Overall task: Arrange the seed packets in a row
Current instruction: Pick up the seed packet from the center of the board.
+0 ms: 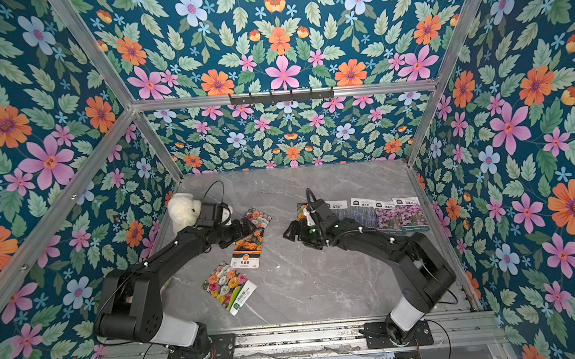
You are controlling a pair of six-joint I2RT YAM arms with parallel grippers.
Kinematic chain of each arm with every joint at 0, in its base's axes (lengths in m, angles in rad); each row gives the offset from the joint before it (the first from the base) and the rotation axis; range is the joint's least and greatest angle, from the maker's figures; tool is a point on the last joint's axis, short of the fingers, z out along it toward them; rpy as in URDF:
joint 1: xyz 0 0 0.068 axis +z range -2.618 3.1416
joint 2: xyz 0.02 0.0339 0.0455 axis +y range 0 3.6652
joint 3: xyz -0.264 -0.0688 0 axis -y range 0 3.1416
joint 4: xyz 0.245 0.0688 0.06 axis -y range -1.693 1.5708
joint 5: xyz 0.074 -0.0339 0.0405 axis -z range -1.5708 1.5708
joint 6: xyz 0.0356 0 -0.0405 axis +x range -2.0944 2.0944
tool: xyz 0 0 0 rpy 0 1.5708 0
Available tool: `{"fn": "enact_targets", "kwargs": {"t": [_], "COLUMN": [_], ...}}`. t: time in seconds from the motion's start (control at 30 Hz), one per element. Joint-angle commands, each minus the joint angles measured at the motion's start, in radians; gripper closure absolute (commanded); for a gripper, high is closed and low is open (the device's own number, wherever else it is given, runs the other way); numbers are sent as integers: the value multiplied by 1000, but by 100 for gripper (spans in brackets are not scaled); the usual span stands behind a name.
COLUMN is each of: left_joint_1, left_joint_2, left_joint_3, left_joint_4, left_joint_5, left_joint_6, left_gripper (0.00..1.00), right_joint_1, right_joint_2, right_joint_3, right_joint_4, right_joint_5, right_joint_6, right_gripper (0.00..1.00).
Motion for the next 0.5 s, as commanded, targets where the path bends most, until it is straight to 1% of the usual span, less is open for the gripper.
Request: {"fn": "enact_targets", "kwargs": {"t": [0.0,0.1,0.17,0.2,0.3,0.33,0.47], "left_joint_1": [47,78,87,92,102,103,107], "left_joint_2": [-34,-37,-37,-37,-33,-31,-28], "left_joint_3": [-79,-125,-142,-151,-161,-162,-168], "left_joint_4": [46,74,85,90,100,102,107], "left_joint_5": [36,66,65,65,74,75,75], "left_joint_6": [-31,-36,-37,-38,-37,-36,-35], "left_gripper": [1,1,1,1,1,1,1], "right_joint_1": [62,97,110,113,119,121,123], "right_joint_2": [120,218,264,286,337,349,395], "right_joint_3": [96,170,205,226,282,295,340], "right_joint_4": [90,117,125,127,98,90,54], "right_joint_5": [-16,-18,-9,-9,-5,-3,2], "right_joint_6": [102,148,170,174,175,172,165], "right_gripper": [19,29,36,41,51,53,56]}}
